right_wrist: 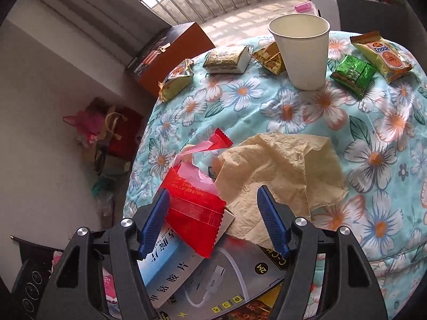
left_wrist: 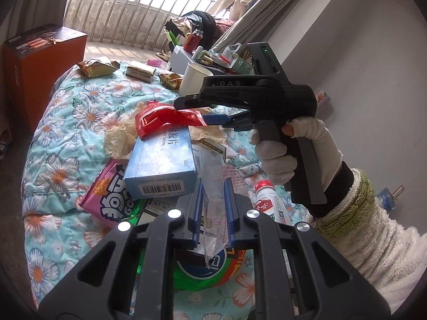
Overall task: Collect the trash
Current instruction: 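Grasp the clear plastic bag with the left tool while the right tool grasps the red wrapper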
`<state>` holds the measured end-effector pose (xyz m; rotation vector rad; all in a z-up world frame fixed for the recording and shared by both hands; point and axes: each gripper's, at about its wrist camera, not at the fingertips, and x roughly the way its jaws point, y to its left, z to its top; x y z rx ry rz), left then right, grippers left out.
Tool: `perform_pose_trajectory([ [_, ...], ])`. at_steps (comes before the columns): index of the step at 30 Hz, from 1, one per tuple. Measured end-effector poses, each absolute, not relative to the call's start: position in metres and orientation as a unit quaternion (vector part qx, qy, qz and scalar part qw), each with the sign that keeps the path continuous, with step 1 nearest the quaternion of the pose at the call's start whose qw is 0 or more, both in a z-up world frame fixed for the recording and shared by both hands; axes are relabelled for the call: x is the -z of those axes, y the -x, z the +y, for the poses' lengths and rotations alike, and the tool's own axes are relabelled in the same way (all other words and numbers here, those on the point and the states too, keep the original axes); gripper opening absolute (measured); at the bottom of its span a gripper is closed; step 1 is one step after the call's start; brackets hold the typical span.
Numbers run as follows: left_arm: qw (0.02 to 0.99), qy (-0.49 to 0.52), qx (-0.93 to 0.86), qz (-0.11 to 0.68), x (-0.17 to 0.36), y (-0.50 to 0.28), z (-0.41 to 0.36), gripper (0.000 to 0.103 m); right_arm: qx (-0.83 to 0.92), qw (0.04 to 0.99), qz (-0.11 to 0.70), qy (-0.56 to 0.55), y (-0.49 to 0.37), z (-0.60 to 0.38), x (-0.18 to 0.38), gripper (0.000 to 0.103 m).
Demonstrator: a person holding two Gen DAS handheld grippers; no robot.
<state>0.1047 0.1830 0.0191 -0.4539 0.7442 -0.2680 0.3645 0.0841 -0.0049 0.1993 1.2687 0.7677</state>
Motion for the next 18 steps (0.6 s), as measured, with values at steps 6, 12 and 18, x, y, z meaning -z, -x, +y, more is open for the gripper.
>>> perform_pose_trajectory([
  [6, 0.898, 0.219, 0.129, 0.36, -0.019, -0.105, 0.183, 0.013, -0.35, 0.728, 0.58, -0.106, -0.362, 0.085, 0.005, 0.04],
  [12, 0.896, 0.224, 0.13, 0.36, -0.018, -0.104, 0.184, 0.013, -0.353, 0.729, 0.577, -0.107, -0.356, 0.082, 0.0, 0.02],
  [18, 0.897, 0.226, 0.128, 0.359, -0.018, -0.102, 0.184, 0.013, -0.358, 0.73, 0.569, -0.126, -0.35, 0.073, -0.004, 0.006],
])
